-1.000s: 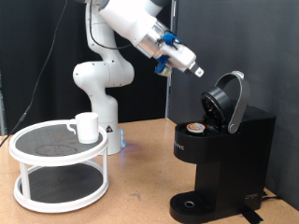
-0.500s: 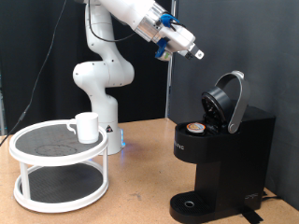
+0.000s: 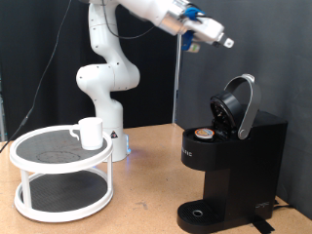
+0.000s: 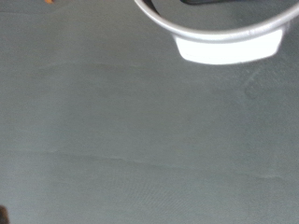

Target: Make a cup of coffee with the keurig machine

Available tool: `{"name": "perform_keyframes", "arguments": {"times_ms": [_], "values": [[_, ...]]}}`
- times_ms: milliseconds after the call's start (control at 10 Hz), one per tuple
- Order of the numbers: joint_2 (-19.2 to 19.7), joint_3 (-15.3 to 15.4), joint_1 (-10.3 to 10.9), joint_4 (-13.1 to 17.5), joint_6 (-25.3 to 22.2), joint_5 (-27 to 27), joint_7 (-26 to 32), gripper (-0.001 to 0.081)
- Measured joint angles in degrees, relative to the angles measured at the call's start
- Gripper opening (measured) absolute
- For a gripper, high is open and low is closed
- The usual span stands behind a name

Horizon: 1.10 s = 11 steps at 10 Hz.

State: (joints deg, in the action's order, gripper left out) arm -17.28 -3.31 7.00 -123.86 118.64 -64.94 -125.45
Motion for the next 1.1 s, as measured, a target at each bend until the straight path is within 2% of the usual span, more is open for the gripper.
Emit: {"name": "perform_keyframes", "arguments": {"times_ms": [300, 700, 900, 1100], "values": [[1.6, 5.0, 0.7, 2.2, 4.1, 3.1, -3.0, 0.0734], [4.3, 11.8, 0.9, 4.3, 10.2, 12.3, -9.7, 0.0734], [4.3, 11.3, 0.8, 3.9, 9.8, 11.7, -8.3, 0.0734], [5.3, 11.5, 0.7, 3.3, 11.2, 13.9, -8.4, 0.0734]]}}
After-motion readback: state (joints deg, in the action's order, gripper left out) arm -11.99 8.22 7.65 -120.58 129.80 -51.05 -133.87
